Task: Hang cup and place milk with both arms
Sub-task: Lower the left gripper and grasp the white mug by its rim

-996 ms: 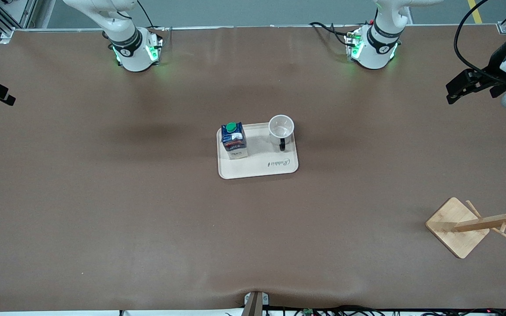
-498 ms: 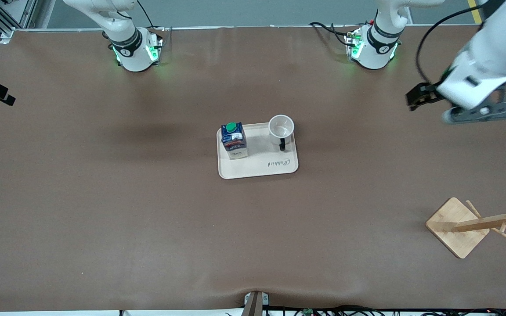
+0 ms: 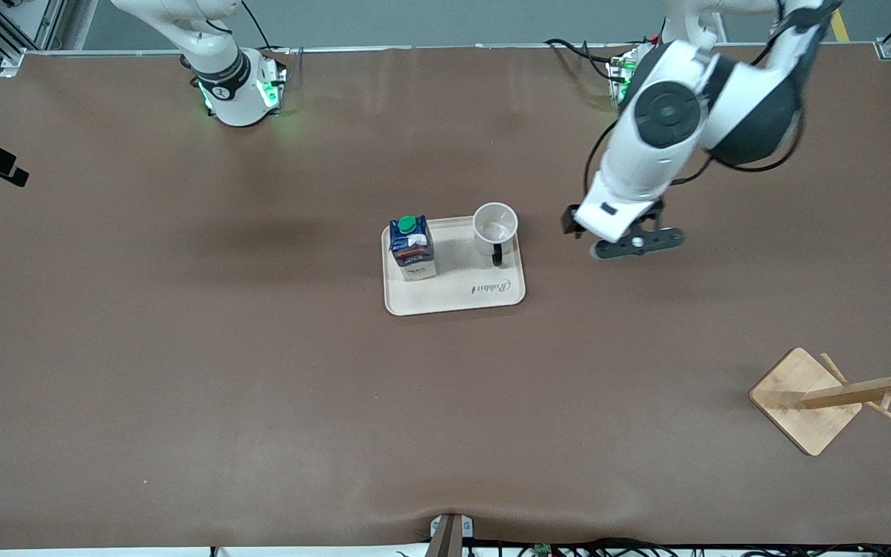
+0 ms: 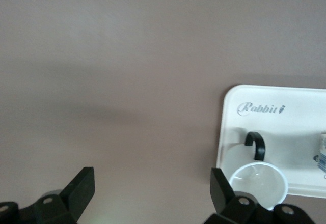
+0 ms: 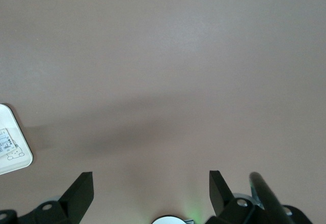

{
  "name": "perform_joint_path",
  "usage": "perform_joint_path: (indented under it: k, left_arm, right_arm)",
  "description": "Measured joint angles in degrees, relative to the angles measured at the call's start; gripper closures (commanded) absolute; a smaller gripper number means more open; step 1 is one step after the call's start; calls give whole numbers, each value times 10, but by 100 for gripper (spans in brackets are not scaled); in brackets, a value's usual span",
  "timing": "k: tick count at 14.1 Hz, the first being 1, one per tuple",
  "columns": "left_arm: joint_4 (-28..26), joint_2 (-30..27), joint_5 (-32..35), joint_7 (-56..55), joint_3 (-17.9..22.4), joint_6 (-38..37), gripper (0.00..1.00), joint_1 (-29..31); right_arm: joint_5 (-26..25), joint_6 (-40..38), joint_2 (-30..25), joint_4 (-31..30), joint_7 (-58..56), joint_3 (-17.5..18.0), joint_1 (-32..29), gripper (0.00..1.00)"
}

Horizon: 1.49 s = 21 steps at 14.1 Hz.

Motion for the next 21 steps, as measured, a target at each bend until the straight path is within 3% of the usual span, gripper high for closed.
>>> perform_joint_path:
  k: [4, 7, 8, 9, 12, 13, 21]
  left_arm:
    - [-43, 72, 0, -86, -19, 101, 0, -51]
    - [-67, 112, 0, -103, -20, 160, 8, -79]
    - [-72, 122, 0, -109, -20, 169, 17, -85]
    - [-76, 129, 0, -114, -20, 174, 33, -92]
    - [-79, 145, 0, -119, -20, 181, 91, -102]
    - [-80, 150, 0, -119, -20, 188, 100, -104]
    - [-67, 149, 0, -141, -16, 202, 100, -98]
  right_arm:
    - [0, 0, 1, 0, 0, 1, 0, 0]
    - [0, 0, 1, 0, 0, 1, 0, 0]
    - [0, 0, 1, 0, 0, 1, 0, 0]
    - [0, 0, 1, 0, 0, 1, 0, 0]
    - [0, 0, 2, 0, 0, 1, 0, 0]
    - [1, 0, 2, 0, 0, 1, 0, 0]
    - [18, 3, 18, 0, -2, -2, -3, 0]
